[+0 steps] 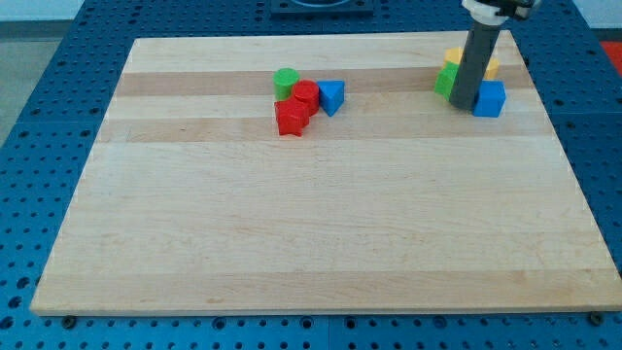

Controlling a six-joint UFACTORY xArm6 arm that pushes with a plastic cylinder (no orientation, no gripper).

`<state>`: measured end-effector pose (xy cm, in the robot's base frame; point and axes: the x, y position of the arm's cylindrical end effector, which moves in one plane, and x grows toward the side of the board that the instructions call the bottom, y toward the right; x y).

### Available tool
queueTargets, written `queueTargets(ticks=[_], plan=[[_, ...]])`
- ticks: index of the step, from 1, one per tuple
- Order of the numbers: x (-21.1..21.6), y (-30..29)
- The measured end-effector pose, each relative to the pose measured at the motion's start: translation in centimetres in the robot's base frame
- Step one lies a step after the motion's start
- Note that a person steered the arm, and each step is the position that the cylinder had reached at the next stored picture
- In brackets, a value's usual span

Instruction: Move the blue cube up a bit

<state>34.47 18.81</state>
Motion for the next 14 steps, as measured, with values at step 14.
queueTargets(ticks=[14], plan=[[2.3,3.3]])
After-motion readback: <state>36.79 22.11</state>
